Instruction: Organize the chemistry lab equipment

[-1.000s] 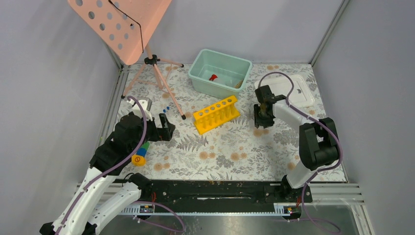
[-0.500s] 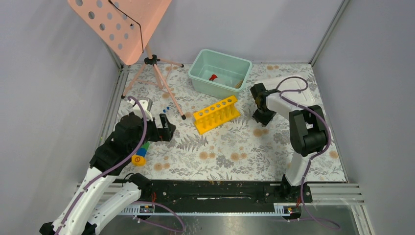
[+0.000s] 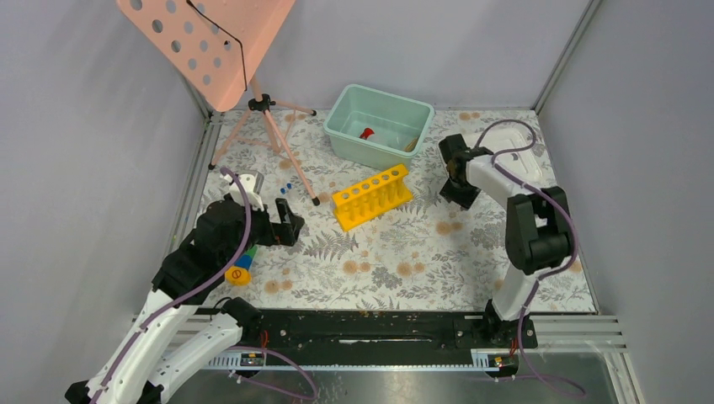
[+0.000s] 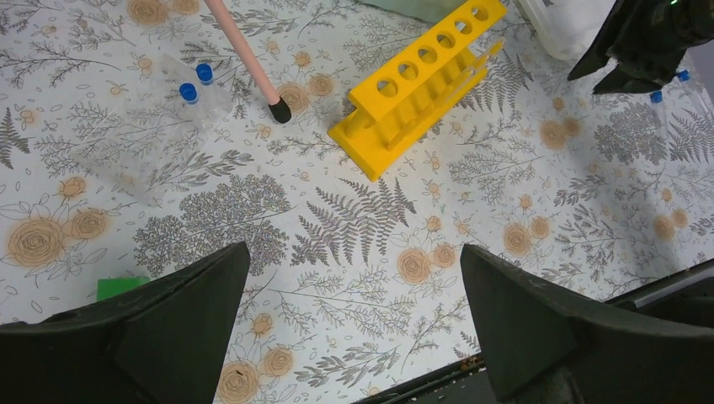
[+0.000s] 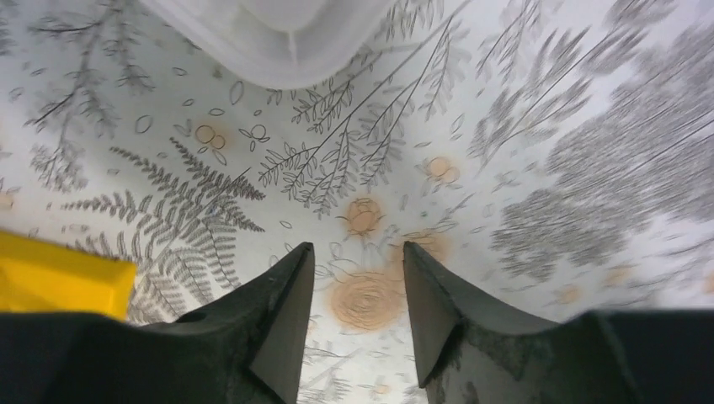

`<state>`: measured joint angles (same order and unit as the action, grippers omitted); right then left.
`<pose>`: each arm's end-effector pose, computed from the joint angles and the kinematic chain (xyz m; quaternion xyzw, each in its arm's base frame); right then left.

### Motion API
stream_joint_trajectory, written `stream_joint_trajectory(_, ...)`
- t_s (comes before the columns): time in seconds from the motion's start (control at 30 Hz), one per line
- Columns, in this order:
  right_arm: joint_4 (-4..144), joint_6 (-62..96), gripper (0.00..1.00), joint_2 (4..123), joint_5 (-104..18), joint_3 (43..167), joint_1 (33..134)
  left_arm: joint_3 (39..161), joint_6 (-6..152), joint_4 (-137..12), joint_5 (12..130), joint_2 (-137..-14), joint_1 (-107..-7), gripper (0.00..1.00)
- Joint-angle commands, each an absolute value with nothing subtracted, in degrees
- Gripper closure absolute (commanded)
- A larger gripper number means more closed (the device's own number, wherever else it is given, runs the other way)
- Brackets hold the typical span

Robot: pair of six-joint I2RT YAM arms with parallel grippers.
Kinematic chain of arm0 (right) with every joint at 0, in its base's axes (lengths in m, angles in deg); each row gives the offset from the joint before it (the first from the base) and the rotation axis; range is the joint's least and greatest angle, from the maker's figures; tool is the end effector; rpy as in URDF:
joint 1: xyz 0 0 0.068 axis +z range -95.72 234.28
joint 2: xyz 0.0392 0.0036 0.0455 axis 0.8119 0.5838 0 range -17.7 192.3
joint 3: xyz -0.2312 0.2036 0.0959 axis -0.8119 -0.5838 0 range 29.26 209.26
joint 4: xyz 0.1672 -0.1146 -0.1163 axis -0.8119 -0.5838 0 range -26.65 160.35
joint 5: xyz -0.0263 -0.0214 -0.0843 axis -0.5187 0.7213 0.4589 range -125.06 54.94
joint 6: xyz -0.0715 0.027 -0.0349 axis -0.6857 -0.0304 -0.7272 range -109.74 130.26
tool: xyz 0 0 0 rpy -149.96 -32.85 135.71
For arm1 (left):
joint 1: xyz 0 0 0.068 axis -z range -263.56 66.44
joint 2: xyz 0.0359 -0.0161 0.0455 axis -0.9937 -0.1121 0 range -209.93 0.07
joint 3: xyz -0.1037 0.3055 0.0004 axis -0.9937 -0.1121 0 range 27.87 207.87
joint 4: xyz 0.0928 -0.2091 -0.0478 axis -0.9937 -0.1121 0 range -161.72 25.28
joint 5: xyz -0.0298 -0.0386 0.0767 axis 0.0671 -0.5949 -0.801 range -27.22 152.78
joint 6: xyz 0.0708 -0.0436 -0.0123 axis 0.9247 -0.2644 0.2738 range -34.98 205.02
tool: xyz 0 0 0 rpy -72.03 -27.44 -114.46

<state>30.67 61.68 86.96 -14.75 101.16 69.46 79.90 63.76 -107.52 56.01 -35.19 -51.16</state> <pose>0.3505 0.0687 0.2161 0.3282 0.9162 -0.0632 0.2212 0.0751 -0.0375 0.3504 0.0511 0.8458 -0.1940 0.4944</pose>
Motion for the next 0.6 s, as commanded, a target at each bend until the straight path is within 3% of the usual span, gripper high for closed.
stream_joint_trajectory(0.0, 28.1, 43.7, 0.46, 77.2, -6.4, 106.2, 65.4, 80.7, 63.8, -105.1, 54.2, -34.4, -50.4, 0.01)
stream_joint_trajectory(0.1, 29.6, 35.6, 0.45, 74.4, -4.4, 105.4, 60.8, 80.9, 63.8, -105.0, 54.2, -34.6, -50.5, 0.01)
stream_joint_trajectory(0.37, 41.7, 20.2, 0.53, 78.0, 22.9, 102.7, 55.0, 80.8, 63.7, -105.5, 54.1, -35.3, -49.1, 0.01)
stream_joint_trajectory(0.47, 39.8, 18.0, 0.65, 80.7, 27.0, 105.1, 51.6, 80.7, 63.8, -105.0, 54.2, -34.5, -49.0, 0.01)
stream_joint_trajectory(0.57, 52.6, 3.4, 0.65, 80.9, 32.5, 98.8, 50.8, 80.6, 63.8, -105.1, 53.9, -34.4, -48.9, 0.01)
